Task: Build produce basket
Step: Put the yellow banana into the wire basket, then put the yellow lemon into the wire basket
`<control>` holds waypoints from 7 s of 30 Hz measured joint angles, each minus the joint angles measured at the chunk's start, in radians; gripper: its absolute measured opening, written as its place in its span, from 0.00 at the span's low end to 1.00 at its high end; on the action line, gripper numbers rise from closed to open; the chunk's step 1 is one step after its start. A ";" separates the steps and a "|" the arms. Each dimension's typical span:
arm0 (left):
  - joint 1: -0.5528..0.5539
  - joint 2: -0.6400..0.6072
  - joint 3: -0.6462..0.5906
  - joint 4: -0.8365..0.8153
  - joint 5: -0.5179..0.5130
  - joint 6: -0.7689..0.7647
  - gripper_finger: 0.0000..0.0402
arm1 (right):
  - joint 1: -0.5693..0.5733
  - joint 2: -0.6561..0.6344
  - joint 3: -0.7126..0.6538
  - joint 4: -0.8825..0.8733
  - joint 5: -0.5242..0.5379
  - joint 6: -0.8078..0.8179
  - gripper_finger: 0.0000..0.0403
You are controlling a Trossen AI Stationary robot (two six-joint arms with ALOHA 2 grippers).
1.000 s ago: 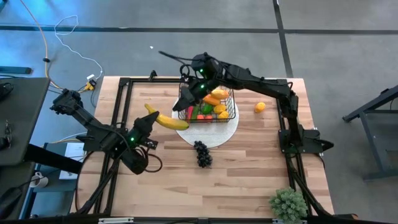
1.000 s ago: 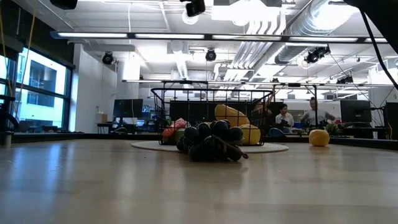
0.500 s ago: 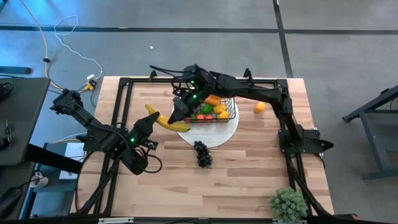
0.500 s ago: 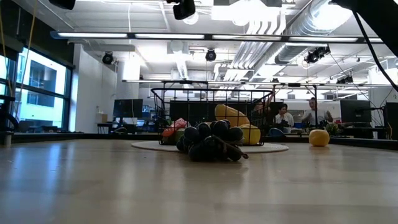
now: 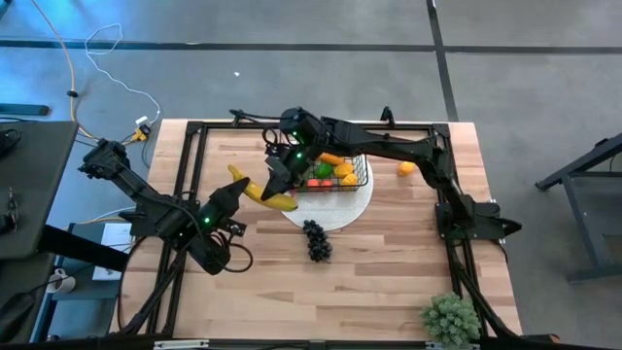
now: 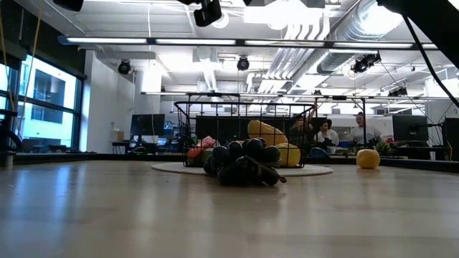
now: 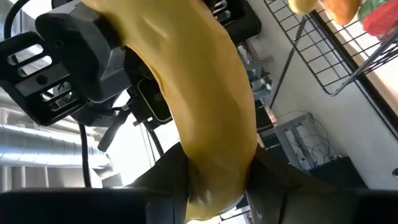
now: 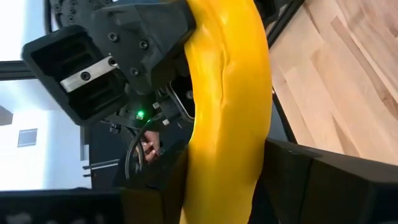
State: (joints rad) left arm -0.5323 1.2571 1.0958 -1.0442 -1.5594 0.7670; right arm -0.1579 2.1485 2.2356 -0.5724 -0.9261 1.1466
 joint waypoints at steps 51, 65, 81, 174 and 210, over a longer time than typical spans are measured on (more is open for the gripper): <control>0.117 -0.001 0.003 0.133 -0.022 -0.275 0.52 | -0.141 0.002 0.064 -0.095 0.099 -0.061 0.27; 0.231 -0.001 0.002 0.144 0.106 -0.753 0.52 | -0.264 -0.048 0.107 -0.303 0.162 -0.540 0.27; 0.507 -0.001 0.002 0.153 0.420 -1.124 0.52 | -0.348 -0.062 0.106 -0.547 0.358 -1.023 0.27; 0.834 -0.001 0.001 0.179 0.532 -0.927 0.52 | -0.353 -0.155 -0.511 -0.051 0.611 -0.463 0.53; 1.080 -0.001 0.001 0.306 1.088 -0.659 0.52 | -0.160 -0.391 -0.509 -0.824 1.384 -0.220 0.53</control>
State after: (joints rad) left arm 0.5478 1.2564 1.0966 -0.7382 -0.4717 0.1085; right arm -0.3180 1.7575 1.7267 -1.3969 0.4578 0.9265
